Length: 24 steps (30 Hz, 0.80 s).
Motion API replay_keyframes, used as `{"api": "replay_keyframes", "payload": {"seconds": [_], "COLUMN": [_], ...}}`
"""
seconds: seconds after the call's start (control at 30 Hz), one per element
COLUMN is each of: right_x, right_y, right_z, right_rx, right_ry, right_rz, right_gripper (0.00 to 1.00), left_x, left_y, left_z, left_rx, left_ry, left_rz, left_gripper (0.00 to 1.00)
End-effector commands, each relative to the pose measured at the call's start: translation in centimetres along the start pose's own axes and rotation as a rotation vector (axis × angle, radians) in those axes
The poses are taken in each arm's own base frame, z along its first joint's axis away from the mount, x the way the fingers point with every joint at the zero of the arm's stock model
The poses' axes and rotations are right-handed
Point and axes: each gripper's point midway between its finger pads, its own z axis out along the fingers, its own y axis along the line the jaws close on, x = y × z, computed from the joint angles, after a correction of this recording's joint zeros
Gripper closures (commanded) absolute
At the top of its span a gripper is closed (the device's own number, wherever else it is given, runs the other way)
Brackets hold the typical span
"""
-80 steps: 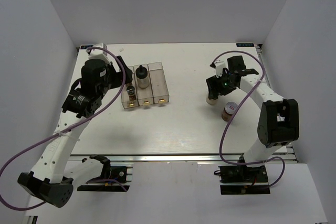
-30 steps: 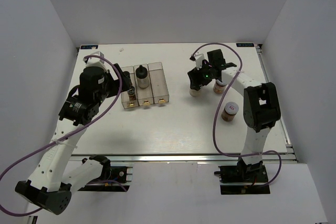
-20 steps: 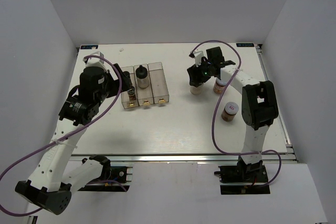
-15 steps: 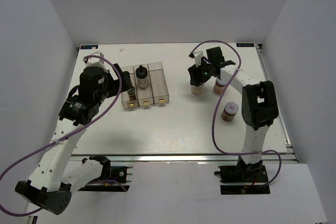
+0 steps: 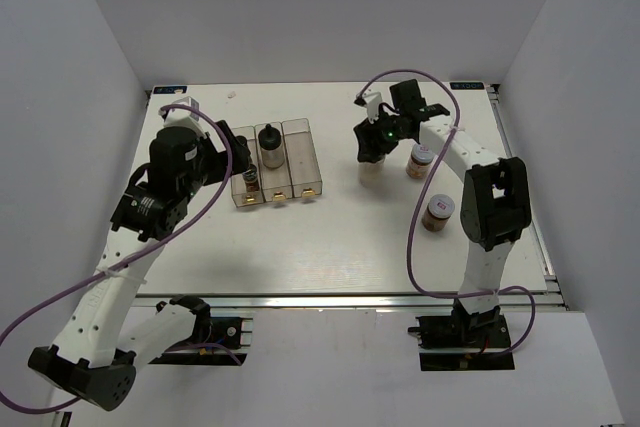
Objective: Organize the condiment bottles
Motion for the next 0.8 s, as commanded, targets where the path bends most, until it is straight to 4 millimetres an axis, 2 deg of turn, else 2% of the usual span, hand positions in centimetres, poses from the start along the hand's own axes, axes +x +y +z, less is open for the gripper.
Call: {"api": "replay_keyframes", "payload": {"seconds": [0.0,0.17,0.2,0.27,0.3,0.47,0.6,0.63,0.67,0.77], "right_x": [-7.4,-11.0,-12.3,-13.2,-14.2,-16.7,-18.7,-18.6,-19.4,-19.4], "right_y": [3.9,8.0,9.5,10.9,12.3,16.6,18.5,18.5,18.8,20.0], "right_z": [-4.2,-5.4,-5.7,-5.2,-4.8,-3.1,-1.2,0.0,0.0,1.9], "right_rx": [-0.05,-0.089,-0.109,-0.135,-0.155,-0.218,-0.241,-0.239,-0.237,-0.252], "right_ry": [-0.158,-0.216,-0.235,-0.243,-0.254,-0.289,-0.316,-0.305,-0.328,-0.321], "right_rz": [-0.101,-0.159,-0.176,-0.184,-0.195,-0.246,-0.26,-0.254,-0.265,-0.276], "right_gripper": [1.0,1.0,1.0,1.0,1.0,1.0,1.0,1.0,1.0,1.0], "left_x": [-1.9,-2.7,-2.9,-2.9,-2.9,-2.8,-2.5,-2.6,-2.5,-2.2], "left_y": [-1.2,-1.4,-1.4,-1.3,-1.2,-0.6,-0.2,0.0,0.1,0.6], "left_z": [-1.5,-2.3,-2.7,-2.8,-3.2,-4.3,-5.4,-5.8,-6.0,-6.7], "left_rx": [0.067,0.079,0.081,0.079,0.078,0.07,0.073,0.074,0.071,0.063], "left_ry": [-0.066,-0.094,-0.1,-0.102,-0.108,-0.121,-0.138,-0.146,-0.146,-0.15], "left_rz": [0.009,0.017,0.016,0.015,0.014,0.004,-0.005,-0.008,-0.01,-0.015], "left_gripper": [0.02,0.02,0.02,0.02,0.02,0.02,0.02,0.02,0.02,0.02]}}
